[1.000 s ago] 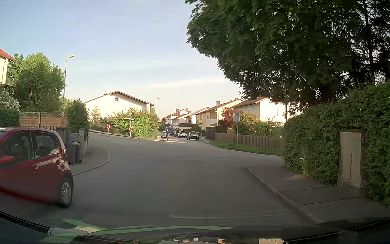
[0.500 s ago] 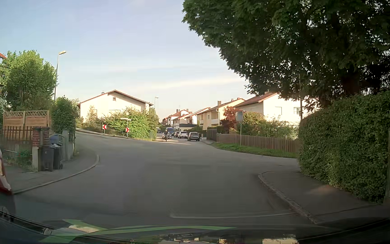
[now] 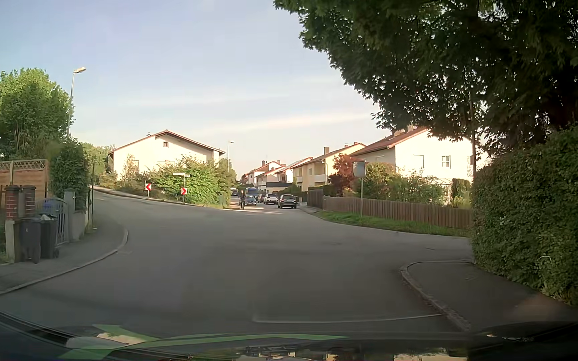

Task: Follow the waypoints while adhering to traffic rules and regulations

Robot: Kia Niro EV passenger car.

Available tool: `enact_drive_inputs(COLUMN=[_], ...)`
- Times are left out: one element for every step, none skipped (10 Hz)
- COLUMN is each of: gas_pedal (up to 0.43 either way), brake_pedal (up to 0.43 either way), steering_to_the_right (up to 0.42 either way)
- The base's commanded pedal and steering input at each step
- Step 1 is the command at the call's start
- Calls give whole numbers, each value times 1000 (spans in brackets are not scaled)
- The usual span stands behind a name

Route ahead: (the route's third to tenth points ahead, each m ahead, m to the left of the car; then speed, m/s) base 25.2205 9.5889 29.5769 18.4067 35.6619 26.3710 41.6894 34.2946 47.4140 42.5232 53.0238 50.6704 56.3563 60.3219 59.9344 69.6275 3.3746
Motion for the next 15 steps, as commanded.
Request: enact_drive_inputs(gas_pedal=[0,0,0,0,0,0,0,0,0,0,0,0,0,0,0], brake_pedal=[195,195,195,195,201,195,171,140,134,122,122,116,122,128,134], steering_to_the_right=[-9,-8,-9,-9,-8,-11,-16,-19,-22,-23,-23,-22,-23,-23,-23])
